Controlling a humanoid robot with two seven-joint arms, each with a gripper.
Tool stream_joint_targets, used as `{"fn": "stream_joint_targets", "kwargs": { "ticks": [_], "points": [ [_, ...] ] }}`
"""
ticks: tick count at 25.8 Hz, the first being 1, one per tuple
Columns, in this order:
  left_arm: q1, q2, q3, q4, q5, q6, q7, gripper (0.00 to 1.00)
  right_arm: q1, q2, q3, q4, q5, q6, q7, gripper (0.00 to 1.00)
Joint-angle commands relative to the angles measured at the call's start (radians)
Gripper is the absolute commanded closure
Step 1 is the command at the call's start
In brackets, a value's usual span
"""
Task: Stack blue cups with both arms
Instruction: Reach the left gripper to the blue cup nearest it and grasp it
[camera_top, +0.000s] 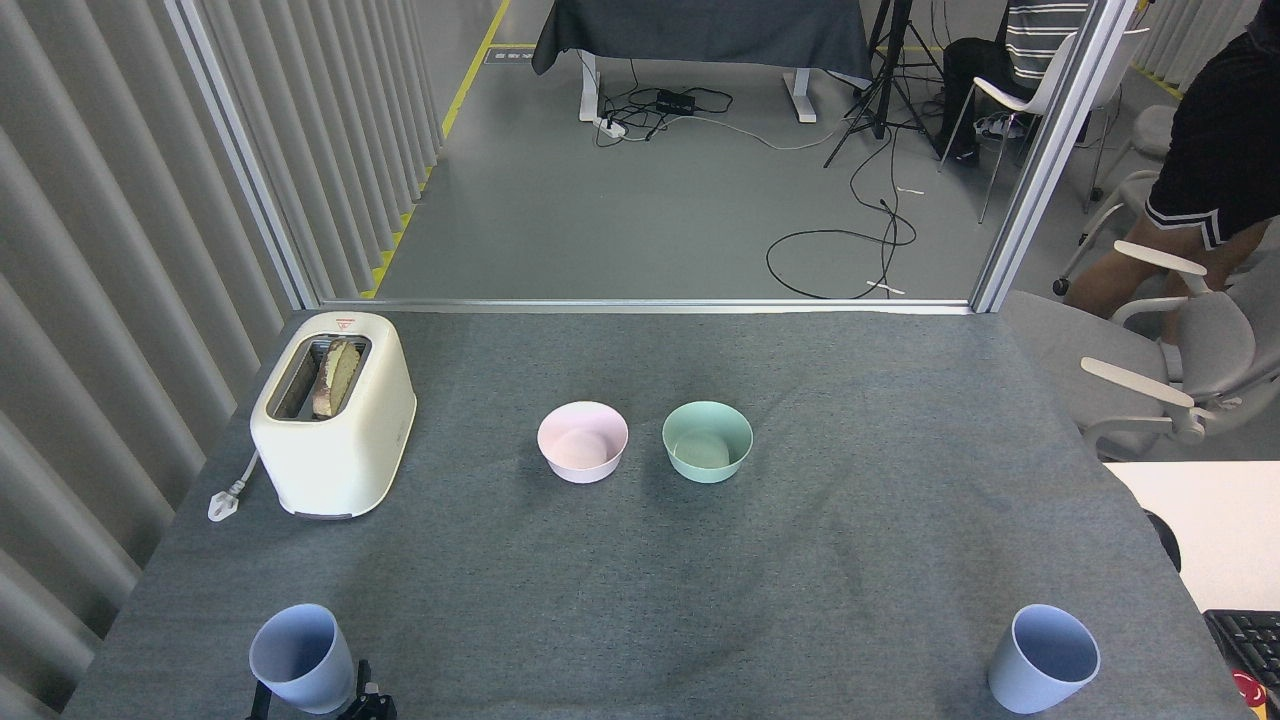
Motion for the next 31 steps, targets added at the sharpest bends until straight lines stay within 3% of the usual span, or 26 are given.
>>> {"fn": "stream_joint_targets", "kwargs": {
  "ticks": [1,17,18,19,21,22,28,31],
  "points": [
    [-0.019,0.0,0.002,0.017,0.002,0.004,0.0,0.01,0.001,0.0,0.009,0.0,0.002,0.001,0.001,0.0],
    [-0.1,0.0,0.011,0.101,0.014,0.004,0.003,0.01,-0.001,0.0,0.011,-0.008,0.002,-0.001,0.004,0.0],
    [-0.106,0.002,0.011,0.109,0.014,0.004,0.002,0.03,-0.001,0.0,0.011,-0.008,0.002,-0.001,0.004,0.0],
    [-0.109,0.003,0.011,0.11,0.014,0.004,0.002,0.12,0.001,-0.002,0.011,-0.008,0.002,-0.001,0.004,0.0],
    [-0.109,0.005,0.011,0.115,0.014,-0.005,0.0,0.4,0.001,-0.002,0.011,-0.008,0.002,-0.001,0.004,0.0],
    [-0.109,0.005,0.011,0.118,0.014,-0.005,0.0,0.49,0.001,-0.002,0.011,-0.008,0.002,-0.001,0.003,0.0],
    [-0.068,-0.003,-0.008,0.01,0.013,-0.027,0.008,0.51,0.001,0.0,0.011,-0.008,0.001,-0.001,0.003,0.0],
    [-0.051,-0.009,-0.143,-0.042,0.002,-0.056,0.016,0.51,0.001,0.0,0.012,-0.008,0.001,-0.001,0.003,0.0]
  ]
}}
